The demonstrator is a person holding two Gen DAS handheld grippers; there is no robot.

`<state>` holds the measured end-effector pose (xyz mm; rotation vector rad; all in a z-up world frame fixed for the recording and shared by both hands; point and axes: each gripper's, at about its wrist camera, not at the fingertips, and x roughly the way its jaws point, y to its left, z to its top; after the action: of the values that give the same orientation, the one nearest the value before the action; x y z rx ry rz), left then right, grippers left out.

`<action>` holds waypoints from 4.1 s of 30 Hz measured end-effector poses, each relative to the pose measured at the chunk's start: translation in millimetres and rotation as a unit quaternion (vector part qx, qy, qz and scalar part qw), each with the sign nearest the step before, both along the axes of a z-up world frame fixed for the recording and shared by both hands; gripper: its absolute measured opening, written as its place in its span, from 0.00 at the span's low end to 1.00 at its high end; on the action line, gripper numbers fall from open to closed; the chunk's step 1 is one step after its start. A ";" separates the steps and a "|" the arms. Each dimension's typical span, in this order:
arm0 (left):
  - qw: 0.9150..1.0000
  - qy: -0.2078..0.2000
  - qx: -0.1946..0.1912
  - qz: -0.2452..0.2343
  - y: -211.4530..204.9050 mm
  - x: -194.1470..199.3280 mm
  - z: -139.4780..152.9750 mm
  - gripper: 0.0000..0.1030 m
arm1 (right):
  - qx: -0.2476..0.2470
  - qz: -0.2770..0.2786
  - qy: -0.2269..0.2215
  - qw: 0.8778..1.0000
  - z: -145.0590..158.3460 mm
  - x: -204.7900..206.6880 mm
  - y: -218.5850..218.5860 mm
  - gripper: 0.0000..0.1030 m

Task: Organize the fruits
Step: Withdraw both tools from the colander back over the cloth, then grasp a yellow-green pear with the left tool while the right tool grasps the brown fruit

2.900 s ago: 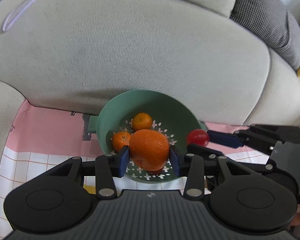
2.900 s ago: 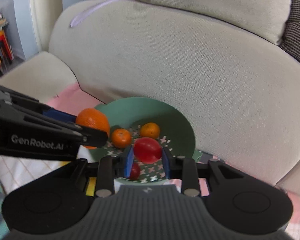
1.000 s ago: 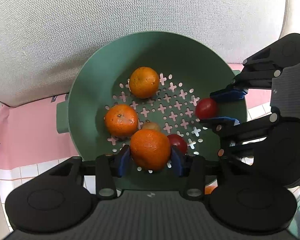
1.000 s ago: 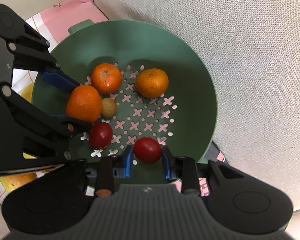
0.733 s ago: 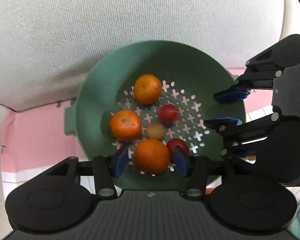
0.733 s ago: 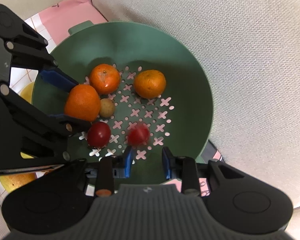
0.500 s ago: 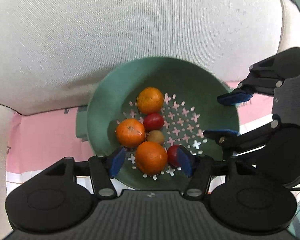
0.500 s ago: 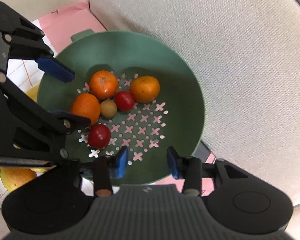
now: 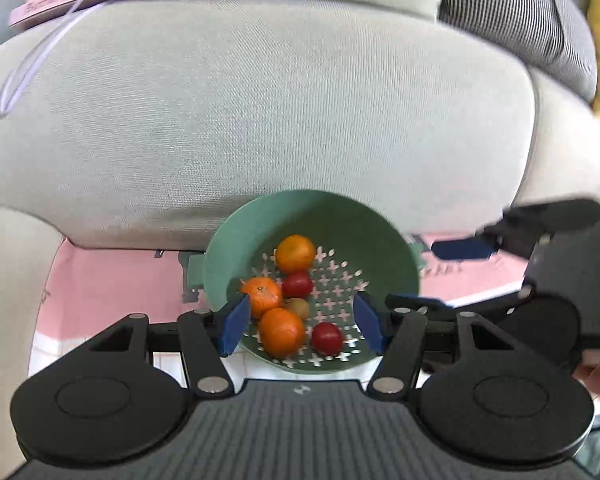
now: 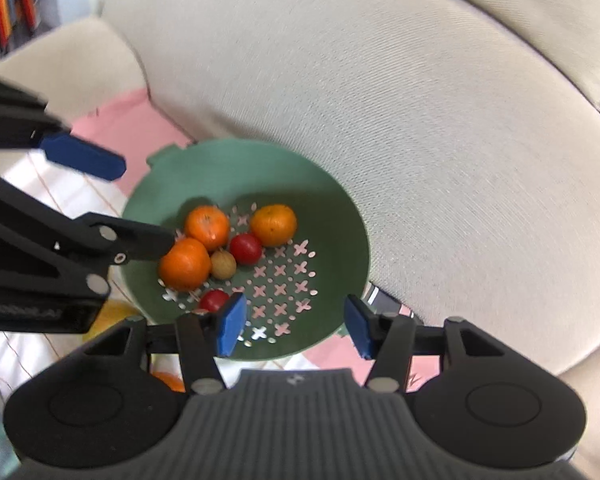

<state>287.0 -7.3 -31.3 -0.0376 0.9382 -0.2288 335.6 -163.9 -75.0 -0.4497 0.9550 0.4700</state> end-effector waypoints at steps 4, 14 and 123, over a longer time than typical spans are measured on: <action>1.000 -0.015 -0.013 0.015 3.0 -20.9 9.8 0.67 | 0.030 -0.033 -0.018 0.999 7.5 -22.1 -5.6 0.51; 0.998 -0.041 -0.024 0.039 3.9 -75.0 9.8 0.67 | 0.133 -0.129 -0.027 0.982 -0.1 -87.6 -34.7 0.54; 0.994 0.064 -0.087 0.032 -3.4 -100.1 -107.1 0.73 | 0.068 -0.191 -0.109 0.973 -100.4 -109.1 -57.4 0.22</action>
<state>186.9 -10.8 -138.3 -0.2450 1.0417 -0.2500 226.5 -221.3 -175.4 -0.1806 0.7666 0.1297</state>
